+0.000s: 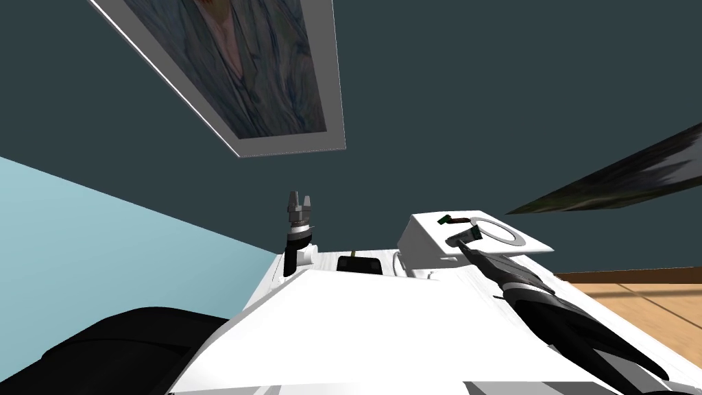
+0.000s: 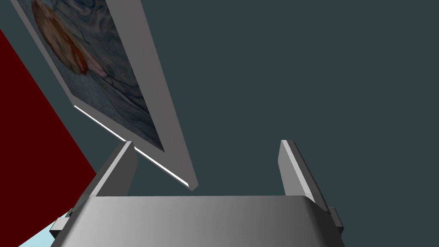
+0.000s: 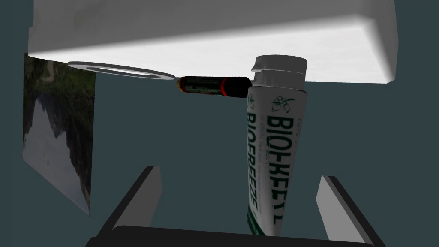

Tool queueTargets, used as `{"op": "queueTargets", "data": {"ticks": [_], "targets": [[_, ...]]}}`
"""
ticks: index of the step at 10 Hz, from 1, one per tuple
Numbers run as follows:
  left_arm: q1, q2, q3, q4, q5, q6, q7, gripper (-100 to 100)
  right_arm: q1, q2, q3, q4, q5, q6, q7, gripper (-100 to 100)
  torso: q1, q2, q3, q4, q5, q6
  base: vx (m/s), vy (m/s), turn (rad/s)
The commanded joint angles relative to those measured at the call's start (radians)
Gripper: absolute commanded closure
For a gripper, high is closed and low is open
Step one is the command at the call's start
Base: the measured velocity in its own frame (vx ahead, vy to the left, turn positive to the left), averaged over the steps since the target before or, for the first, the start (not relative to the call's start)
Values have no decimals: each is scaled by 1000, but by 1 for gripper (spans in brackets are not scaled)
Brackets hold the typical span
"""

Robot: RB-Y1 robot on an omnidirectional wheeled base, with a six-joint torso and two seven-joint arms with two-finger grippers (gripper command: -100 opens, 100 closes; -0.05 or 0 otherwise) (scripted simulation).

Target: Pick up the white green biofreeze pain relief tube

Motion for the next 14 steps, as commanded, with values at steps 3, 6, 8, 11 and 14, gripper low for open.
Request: {"op": "queueTargets", "data": {"ticks": [3, 6, 8, 11, 14], "targets": [[0, 0, 0, 0, 0, 0, 0, 0, 0, 0, 0, 0, 0, 0, 0, -100, -2, 0, 0, 0, 0, 0, 0, 0, 5], [0, 0, 0, 0, 0, 0, 0, 0, 0, 0, 0, 0, 0, 0, 0, -100, -2, 0, 0, 0, 0, 0, 2, -6, -11], [0, 0, 0, 0, 0, 0, 0, 0, 31, -6, 33, 24, -29, 6, -24, -100, 3, 3, 2, 1, 0, 0, -84, 131, 52], [0, 0, 0, 0, 0, 0, 0, 0, 75, -16, 80, 33, -64, 22, -65, -100, 12, 8, 5, 2, 3, 0, -116, 189, 37], [0, 0, 0, 0, 0, 0, 0, 0, 50, -4, 63, 29, -41, 40, -73, -100, 0, -1, 0, 0, 1, 0, 52, 14, -45]]}}
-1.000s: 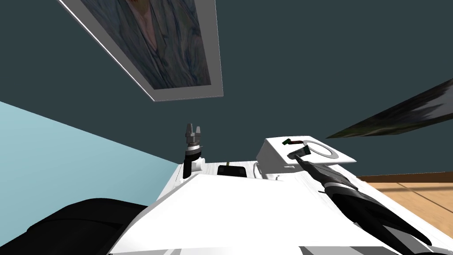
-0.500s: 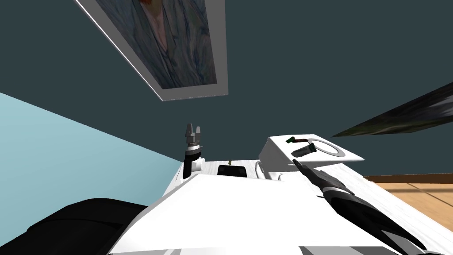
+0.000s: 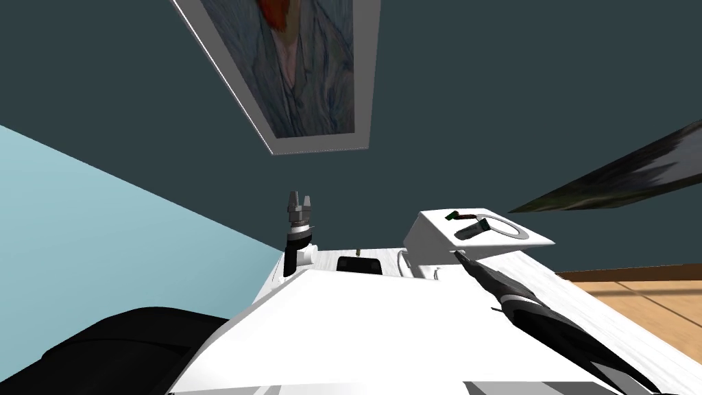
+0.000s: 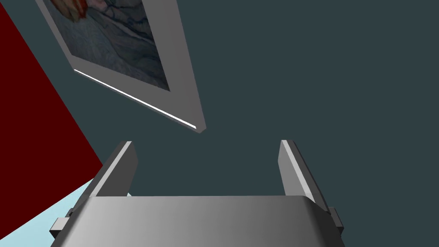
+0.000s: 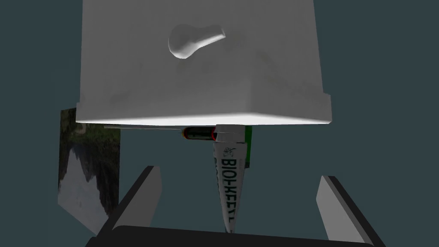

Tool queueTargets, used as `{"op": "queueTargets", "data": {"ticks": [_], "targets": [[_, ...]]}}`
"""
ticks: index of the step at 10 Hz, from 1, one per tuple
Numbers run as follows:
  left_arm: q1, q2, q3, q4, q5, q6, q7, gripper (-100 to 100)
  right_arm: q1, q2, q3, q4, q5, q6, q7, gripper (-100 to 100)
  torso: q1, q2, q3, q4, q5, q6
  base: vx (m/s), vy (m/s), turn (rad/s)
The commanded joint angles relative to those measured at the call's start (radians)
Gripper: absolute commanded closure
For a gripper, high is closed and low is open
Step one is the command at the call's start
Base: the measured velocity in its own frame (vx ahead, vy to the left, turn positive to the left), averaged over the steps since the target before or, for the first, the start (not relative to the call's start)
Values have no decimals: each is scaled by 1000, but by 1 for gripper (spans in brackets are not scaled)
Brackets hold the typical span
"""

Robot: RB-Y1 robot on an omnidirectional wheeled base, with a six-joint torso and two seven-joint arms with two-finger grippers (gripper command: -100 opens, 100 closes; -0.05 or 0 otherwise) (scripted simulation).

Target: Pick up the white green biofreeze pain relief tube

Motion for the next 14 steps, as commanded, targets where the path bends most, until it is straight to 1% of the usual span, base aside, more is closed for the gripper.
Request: {"op": "queueTargets", "data": {"ticks": [1, 3, 4, 5, 6, 7, 8, 9, 10, 11, 12, 13, 14], "targets": [[0, 0, 0, 0, 0, 0, 0, 0, -20, 8, -24, -10, 21, -5, 28, -100, 0, 0, 0, 0, 0, 0, 167, -154, -12], [0, 0, 0, 0, 0, 0, 0, 0, -41, 9, -52, -21, 40, -21, 61, -100, -7, -2, -1, -1, -2, 0, 108, -197, 30], [0, 0, 0, 0, 0, 0, 0, 0, -52, 8, -66, -36, 49, -30, 77, -100, -7, 1, 0, 0, -2, -1, 10, -87, 139], [0, 0, 0, 0, 0, 0, 0, 0, -38, 6, -64, -30, 38, -28, 63, -100, -2, 5, 2, 1, -1, 0, -6, -42, 2], [0, 0, 0, 0, 0, 0, 0, 0, -38, 4, -67, -32, 38, -29, 65, 0, 2, 7, 4, 1, 0, 0, 0, -12, 0], [0, 0, 0, 0, 0, 0, 0, 0, -17, 39, -103, 8, 11, -68, 69, -100, 4, 8, 4, 1, 1, 0, -13, 27, 373], [-1, 0, 0, 0, 0, 0, 0, 0, -17, 39, -103, 8, 11, -68, 69, -100, 7, 8, 5, 2, 1, -1, -17, 23, 192], [0, 0, 0, 0, 0, 0, 0, 0, 4, 73, -139, 41, -16, -107, 73, -100, 7, 9, 5, 2, 1, 0, -23, 42, 288], [-1, 0, 0, 0, 0, 0, 0, 0, 25, 107, -167, 72, -44, -132, 77, -100, 8, 9, 5, 2, 1, -1, -30, 75, 460], [-1, 0, 0, 0, 0, 0, 0, 0, 25, 107, -175, 88, -44, -146, 77, -100, 10, 10, 5, 2, 2, -1, -20, 56, 174], [0, 0, 0, 0, 0, 0, 0, 0, 46, 141, -210, 111, -71, -176, 81, -100, 10, 10, 5, 2, 2, 0, -18, 54, 317], [-1, 0, 0, 0, 0, 0, 0, 0, 46, 141, -210, 128, -71, -185, 81, -100, 9, 10, 5, 2, 2, -1, -7, 30, 173], [0, 0, 0, 0, 0, 0, 0, 0, 67, 175, -246, 166, -98, -223, 85, -100, 8, 9, 5, 2, 2, 0, -9, 40, 334]]}}
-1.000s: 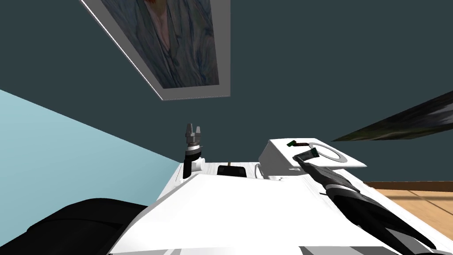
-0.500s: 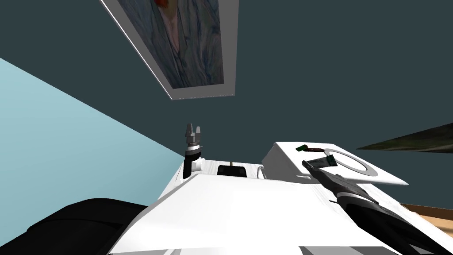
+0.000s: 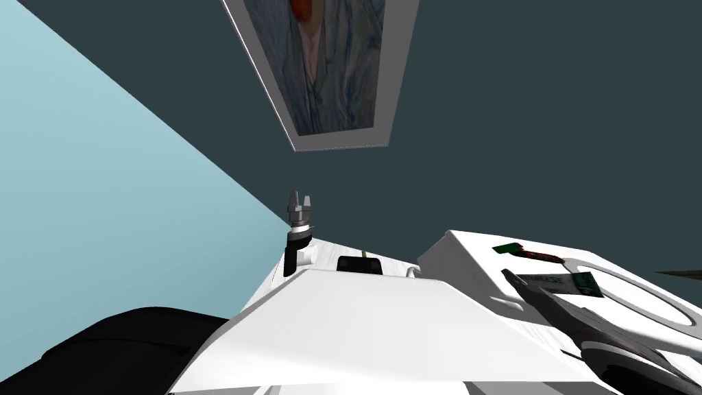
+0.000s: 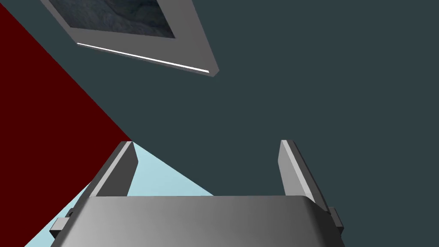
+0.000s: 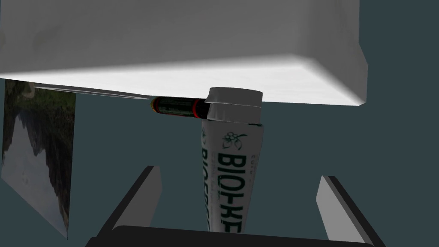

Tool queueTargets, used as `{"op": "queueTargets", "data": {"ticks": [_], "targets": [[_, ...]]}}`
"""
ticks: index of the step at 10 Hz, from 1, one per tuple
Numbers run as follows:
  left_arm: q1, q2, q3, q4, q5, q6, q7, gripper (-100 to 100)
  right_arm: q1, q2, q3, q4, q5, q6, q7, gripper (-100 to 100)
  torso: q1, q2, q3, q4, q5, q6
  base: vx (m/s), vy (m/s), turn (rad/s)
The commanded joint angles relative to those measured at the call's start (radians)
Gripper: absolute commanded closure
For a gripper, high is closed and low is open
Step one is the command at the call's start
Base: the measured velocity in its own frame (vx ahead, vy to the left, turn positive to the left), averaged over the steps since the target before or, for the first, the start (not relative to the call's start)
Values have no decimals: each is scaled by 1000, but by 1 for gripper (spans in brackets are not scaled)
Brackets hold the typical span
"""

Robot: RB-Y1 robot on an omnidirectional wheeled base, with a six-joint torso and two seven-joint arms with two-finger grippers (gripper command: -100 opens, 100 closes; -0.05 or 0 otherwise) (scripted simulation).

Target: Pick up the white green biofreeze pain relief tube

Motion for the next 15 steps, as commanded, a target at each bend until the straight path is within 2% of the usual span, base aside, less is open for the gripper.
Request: {"op": "queueTargets", "data": {"ticks": [1, 2, 3, 4, 5, 6, 7, 8, 9, 11, 12, 15], "targets": [[0, 0, 0, 0, 0, 0, 0, 0, 32, 50, -50, 50, -41, -50, 7, -100, 0, 0, 0, 0, 0, 0, -22, 65, 418], [0, 0, 0, 0, 0, 0, 0, 0, 32, 51, -55, 65, -41, -66, 7, -100, 1, 0, 0, 0, 0, 0, -12, 50, 228], [0, 0, 0, 0, 0, 0, 0, 0, 53, 86, -88, 99, -68, -90, 11, -100, 1, 0, 0, 0, 0, 1, -23, 31, 304], [0, 0, 0, 0, 0, 0, 0, 0, 53, 86, -91, 105, -68, -105, 11, -100, 0, 1, 1, 0, 0, 0, -8, 32, 187], [0, 0, 0, 0, 0, 0, 0, 0, 74, 120, -127, 140, -95, -130, 15, -100, -1, 1, 0, 0, 0, 1, -15, 29, 272], [0, 0, 0, 0, 0, 0, 0, 0, 74, 120, -127, 145, -95, -144, 15, -100, -1, 1, 1, 0, 0, 1, 5, 40, 215], [0, 0, 0, 0, 0, 0, 0, 0, 95, 154, -162, 182, -123, -183, 19, -100, 0, 0, 0, 0, 0, 1, 1, 59, 317], [0, 0, 0, 0, 0, 0, 0, 0, 95, 154, -162, 185, -123, -183, 19, -100, 1, 0, 0, 0, 0, 1, 8, 52, 184], [0, 0, 0, 0, 0, 0, 0, 0, 117, 188, -198, 225, -150, -222, 23, -100, 0, 0, 0, 0, 0, 1, 10, 57, 336], [0, 0, 0, 0, 0, 0, 0, 0, 115, 186, -192, 219, -145, -220, 24, -100, -1, 0, 0, 0, 0, 1, 5, 21, 87], [0, 0, 0, 0, 0, 0, 0, 0, 115, 186, -194, 222, -146, -223, 23, 100, -2, 0, 0, 0, 0, 1, 0, 0, 0], [0, 0, 0, 0, 0, 0, 0, 0, 115, 186, -194, 221, -146, -223, 23, 100, -4, -1, 0, 0, -1, 1, 0, 0, 0]]}}
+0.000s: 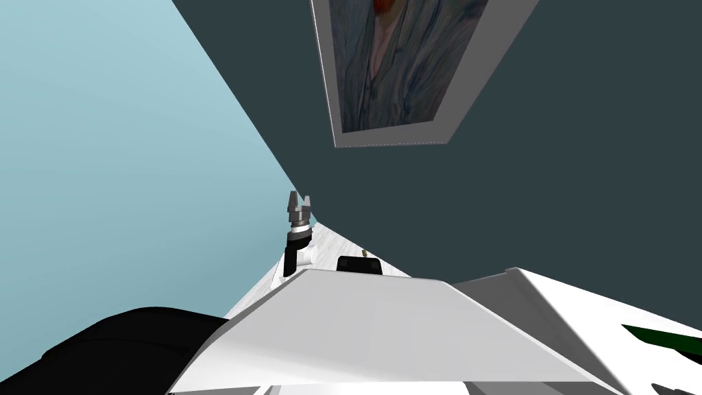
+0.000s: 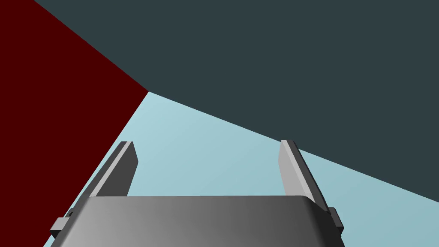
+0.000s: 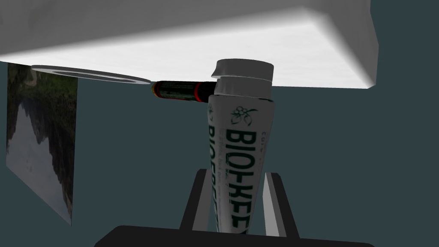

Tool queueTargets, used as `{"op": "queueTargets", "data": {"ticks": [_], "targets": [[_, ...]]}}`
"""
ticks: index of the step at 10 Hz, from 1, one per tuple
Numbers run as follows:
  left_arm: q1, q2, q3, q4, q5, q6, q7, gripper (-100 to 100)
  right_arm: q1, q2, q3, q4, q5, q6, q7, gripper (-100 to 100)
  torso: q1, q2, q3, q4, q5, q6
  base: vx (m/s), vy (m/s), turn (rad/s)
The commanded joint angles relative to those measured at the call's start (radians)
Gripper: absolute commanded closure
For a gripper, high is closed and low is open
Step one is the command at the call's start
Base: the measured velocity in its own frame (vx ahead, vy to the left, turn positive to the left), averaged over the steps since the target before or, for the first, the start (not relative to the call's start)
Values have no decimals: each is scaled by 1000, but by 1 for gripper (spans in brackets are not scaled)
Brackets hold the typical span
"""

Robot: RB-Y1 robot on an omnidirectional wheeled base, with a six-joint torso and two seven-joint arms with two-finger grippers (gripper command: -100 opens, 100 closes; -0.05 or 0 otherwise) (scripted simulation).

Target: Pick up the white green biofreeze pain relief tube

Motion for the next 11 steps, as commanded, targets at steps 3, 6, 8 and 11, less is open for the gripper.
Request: {"op": "queueTargets", "data": {"ticks": [3, 6, 8, 11], "targets": [[0, 0, 0, 0, 0, 0, 0, 0, -20, -32, 32, -36, 23, 39, -4, 100, 0, 0, 0, 0, 0, 0, -2, -14, -109], [0, 0, 0, 0, 0, 0, 0, 0, -62, -101, 99, -111, 78, 106, -12, 100, -5, 3, 2, 0, -5, 5, 6, -56, -334], [0, 0, 0, 0, 0, 0, 0, 0, -83, -135, 140, -156, 105, 156, -16, 100, -7, 3, 1, 0, -8, 4, 8, -71, -340], [0, 0, 0, 0, 0, 0, 0, 0, -125, -203, 212, -236, 160, 234, -24, 100, -8, 4, 1, -1, -16, 2, 8, -38, -296]]}}
